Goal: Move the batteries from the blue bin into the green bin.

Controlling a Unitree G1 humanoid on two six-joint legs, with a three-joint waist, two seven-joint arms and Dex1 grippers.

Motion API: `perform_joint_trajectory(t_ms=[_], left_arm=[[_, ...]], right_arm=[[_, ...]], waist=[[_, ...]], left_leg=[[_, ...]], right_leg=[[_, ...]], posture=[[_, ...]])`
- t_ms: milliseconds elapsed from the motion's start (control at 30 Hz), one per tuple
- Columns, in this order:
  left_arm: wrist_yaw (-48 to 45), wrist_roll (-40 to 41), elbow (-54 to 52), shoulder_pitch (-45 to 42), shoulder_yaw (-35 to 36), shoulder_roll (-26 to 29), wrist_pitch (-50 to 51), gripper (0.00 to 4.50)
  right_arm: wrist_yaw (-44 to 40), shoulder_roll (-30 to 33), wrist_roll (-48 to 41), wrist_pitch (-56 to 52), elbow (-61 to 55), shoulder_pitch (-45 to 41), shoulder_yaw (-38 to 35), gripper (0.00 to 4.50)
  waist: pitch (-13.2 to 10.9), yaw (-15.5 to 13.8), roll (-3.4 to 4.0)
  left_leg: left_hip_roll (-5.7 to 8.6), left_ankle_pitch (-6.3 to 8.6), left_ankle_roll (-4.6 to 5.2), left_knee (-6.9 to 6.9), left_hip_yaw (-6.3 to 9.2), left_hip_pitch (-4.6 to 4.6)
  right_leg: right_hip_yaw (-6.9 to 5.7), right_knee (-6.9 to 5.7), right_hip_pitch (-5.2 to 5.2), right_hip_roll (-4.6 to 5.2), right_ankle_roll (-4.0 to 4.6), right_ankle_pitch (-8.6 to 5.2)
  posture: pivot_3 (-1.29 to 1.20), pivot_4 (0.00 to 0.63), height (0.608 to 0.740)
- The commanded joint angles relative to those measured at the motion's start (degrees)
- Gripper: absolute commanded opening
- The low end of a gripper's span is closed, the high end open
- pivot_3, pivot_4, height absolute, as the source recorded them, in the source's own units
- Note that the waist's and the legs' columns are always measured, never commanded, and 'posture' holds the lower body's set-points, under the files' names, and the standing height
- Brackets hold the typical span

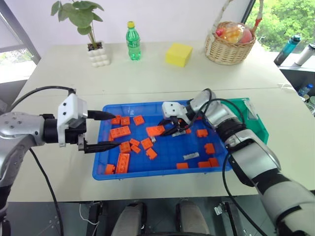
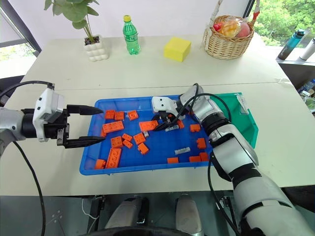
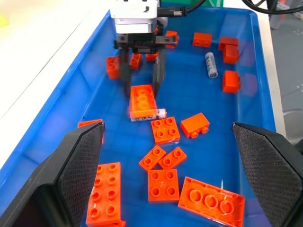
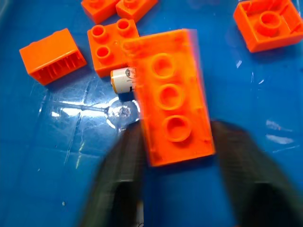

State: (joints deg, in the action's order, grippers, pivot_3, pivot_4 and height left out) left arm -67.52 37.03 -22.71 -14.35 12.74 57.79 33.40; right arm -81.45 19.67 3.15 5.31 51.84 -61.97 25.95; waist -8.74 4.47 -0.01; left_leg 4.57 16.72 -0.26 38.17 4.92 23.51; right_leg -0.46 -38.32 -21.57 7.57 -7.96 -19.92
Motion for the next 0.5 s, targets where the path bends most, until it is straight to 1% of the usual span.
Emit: perform_joint_trajectory(t_ms=[33, 133, 233, 300, 400, 467, 500], left_arm=[[0.2, 0.6, -0.3, -1.4, 1.5, 0.7, -0.4, 4.50], [0.0, 0.4, 0.3, -1.9, 1.1, 0.7, -0.7, 4.50], [-0.2, 0.3, 0.8, -2.6, 0.7, 0.6, -0.9, 4.50], [-0.2, 0.3, 1.0, -3.2, 0.3, 0.5, -0.8, 4.50], [-0.2, 0.3, 1.3, -3.8, -0.3, 0.2, -0.9, 4.50], [-0.1, 0.2, 1.3, -4.4, -0.8, -0.1, -0.9, 4.50], [0.1, 0.3, 1.1, -4.7, -1.1, -0.4, -0.9, 4.50]], right_arm=[[-0.9, -0.4, -1.8, -1.6, -4.3, -0.7, -3.0, 1.66], [-2.6, -0.7, -4.1, -5.7, -10.1, -0.8, -4.8, 1.66], [-2.1, -4.1, -7.5, -14.6, -18.5, 0.1, -5.8, 1.66], [0.0, -7.1, -7.7, -19.0, -23.9, 2.0, -4.3, 1.66], [3.1, -9.7, -5.7, -21.1, -27.7, 4.5, -1.8, 1.66], [9.9, -12.3, -2.2, -23.8, -27.8, 5.0, -0.2, 2.35], [13.7, -13.4, -0.7, -25.4, -28.3, 5.1, 0.0, 2.71]], waist=[[0.0, 0.0, 0.00], [0.0, 0.0, 0.01], [0.0, 0.0, 0.01], [0.0, 0.2, 0.01], [0.0, 0.3, 0.01], [0.0, 0.0, 0.01], [0.0, -0.2, 0.01]], left_leg=[[0.00, 0.00, 0.00, 0.00, 0.00, 0.00], [0.00, 0.00, 0.00, 0.00, 0.00, 0.00], [0.00, 0.00, 0.00, 0.00, 0.00, 0.00], [-0.02, 0.00, 0.00, 0.00, 0.01, -0.01], [-0.02, 0.00, -0.01, -0.01, 0.07, -0.02], [0.12, 0.00, -0.01, 0.02, 0.16, -0.02], [0.19, 0.00, -0.01, 0.03, 0.25, -0.02]], right_leg=[[0.00, 0.00, 0.00, 0.00, 0.00, 0.00], [0.00, 0.00, 0.00, 0.00, 0.00, 0.00], [0.00, -0.01, 0.00, 0.00, 0.00, 0.00], [0.00, -0.10, -0.02, -0.02, 0.00, 0.00], [0.00, -0.39, -0.10, -0.01, 0.00, 0.00], [0.02, -0.83, -0.25, 0.09, 0.01, 0.01], [0.06, -0.83, -0.38, 0.11, 0.01, 0.01]], posture=[[0.00, 0.150, 0.733], [0.00, 0.150, 0.733], [0.00, 0.150, 0.733], [0.00, 0.150, 0.733], [0.00, 0.150, 0.733], [0.00, 0.150, 0.733], [0.00, 0.150, 0.733]])
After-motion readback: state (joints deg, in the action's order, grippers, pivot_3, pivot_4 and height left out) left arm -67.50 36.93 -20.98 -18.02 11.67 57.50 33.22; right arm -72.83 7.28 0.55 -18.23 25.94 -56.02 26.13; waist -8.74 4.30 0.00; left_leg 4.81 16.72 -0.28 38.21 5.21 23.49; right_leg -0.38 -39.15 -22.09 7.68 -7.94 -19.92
